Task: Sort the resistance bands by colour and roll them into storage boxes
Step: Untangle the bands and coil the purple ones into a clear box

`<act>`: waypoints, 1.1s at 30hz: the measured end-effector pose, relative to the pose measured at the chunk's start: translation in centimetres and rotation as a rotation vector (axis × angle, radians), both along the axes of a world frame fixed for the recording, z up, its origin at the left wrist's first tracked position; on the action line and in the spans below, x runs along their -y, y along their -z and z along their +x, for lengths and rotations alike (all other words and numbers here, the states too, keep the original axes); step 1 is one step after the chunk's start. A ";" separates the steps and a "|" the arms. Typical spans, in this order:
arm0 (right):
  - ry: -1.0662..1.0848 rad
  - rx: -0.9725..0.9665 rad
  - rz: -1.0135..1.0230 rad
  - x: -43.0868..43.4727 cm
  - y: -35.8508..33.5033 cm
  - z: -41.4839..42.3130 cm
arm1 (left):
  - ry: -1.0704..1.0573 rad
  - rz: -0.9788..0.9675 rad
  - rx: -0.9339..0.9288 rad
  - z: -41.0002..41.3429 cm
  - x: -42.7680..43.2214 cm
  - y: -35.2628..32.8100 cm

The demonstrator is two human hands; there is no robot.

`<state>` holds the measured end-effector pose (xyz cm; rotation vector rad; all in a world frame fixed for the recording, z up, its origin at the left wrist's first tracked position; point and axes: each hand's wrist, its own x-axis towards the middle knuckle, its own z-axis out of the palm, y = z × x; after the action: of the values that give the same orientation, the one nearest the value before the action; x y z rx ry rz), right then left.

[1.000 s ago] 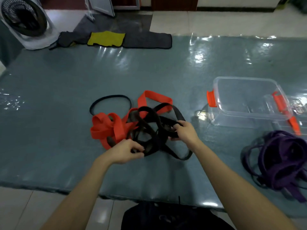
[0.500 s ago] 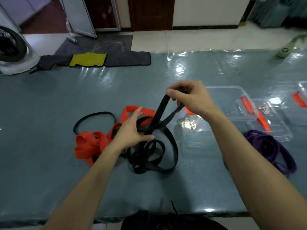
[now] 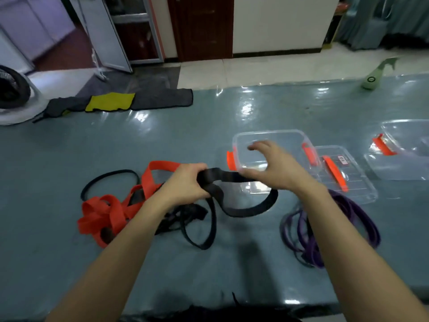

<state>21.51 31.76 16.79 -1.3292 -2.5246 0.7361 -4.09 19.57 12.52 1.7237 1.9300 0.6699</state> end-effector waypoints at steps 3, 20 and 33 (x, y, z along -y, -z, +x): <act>-0.239 -0.136 -0.266 2.2 0.7 -0.9 | 0.091 -0.075 -0.110 3.4 -1.9 -3.7; -0.213 -0.478 -0.103 -2.8 -5.4 13.3 | -0.188 -0.115 0.076 13.5 -1.8 3.1; -0.259 -0.045 0.024 -4.9 -7.6 14.7 | -0.336 0.452 0.125 12.8 -3.3 -17.7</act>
<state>36.18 36.67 24.39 -0.9768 -2.6893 0.7708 8.73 22.90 30.21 1.5551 2.1118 1.3937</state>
